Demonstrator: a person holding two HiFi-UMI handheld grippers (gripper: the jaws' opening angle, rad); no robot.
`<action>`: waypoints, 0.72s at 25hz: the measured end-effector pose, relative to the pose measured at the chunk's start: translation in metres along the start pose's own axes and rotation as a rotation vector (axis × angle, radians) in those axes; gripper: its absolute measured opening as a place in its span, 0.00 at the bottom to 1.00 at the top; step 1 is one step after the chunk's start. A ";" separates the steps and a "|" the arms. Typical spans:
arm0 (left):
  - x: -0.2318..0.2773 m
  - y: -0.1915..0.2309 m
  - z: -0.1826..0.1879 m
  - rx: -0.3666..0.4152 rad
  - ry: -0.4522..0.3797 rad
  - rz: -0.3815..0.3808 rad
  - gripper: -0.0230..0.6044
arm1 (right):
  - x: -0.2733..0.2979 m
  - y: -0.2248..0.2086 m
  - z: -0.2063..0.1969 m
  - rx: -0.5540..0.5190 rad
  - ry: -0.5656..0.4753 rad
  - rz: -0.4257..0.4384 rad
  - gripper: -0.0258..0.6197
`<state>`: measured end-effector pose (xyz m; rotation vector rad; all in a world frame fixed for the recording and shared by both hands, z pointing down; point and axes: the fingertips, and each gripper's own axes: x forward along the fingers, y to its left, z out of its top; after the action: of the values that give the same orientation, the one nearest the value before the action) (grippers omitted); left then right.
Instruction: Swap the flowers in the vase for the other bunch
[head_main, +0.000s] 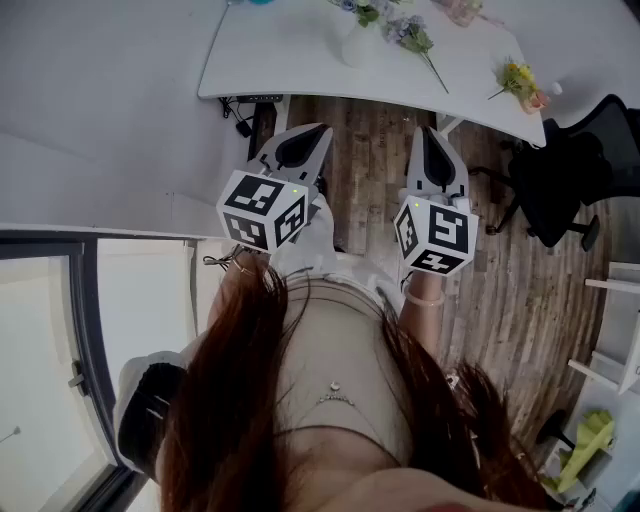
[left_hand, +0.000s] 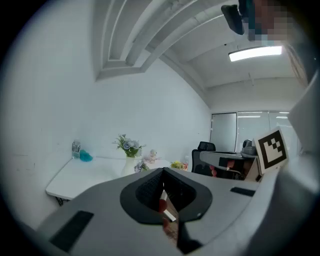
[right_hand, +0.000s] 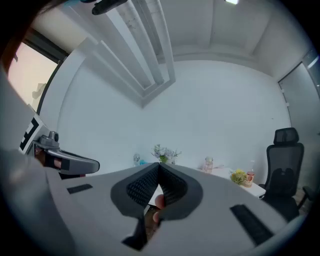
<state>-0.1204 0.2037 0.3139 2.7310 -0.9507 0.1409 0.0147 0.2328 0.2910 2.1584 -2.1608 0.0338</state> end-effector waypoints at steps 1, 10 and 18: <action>0.000 0.001 -0.001 -0.002 -0.001 0.003 0.04 | 0.000 0.001 0.000 -0.002 0.001 0.002 0.08; -0.003 -0.004 -0.007 -0.028 -0.006 0.006 0.04 | -0.002 -0.003 -0.008 -0.004 0.013 0.015 0.08; 0.004 0.003 -0.005 -0.043 -0.005 0.042 0.04 | 0.009 -0.011 -0.007 0.026 0.006 0.037 0.08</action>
<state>-0.1194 0.2002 0.3205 2.6749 -1.0015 0.1199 0.0256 0.2238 0.2980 2.1298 -2.2090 0.0713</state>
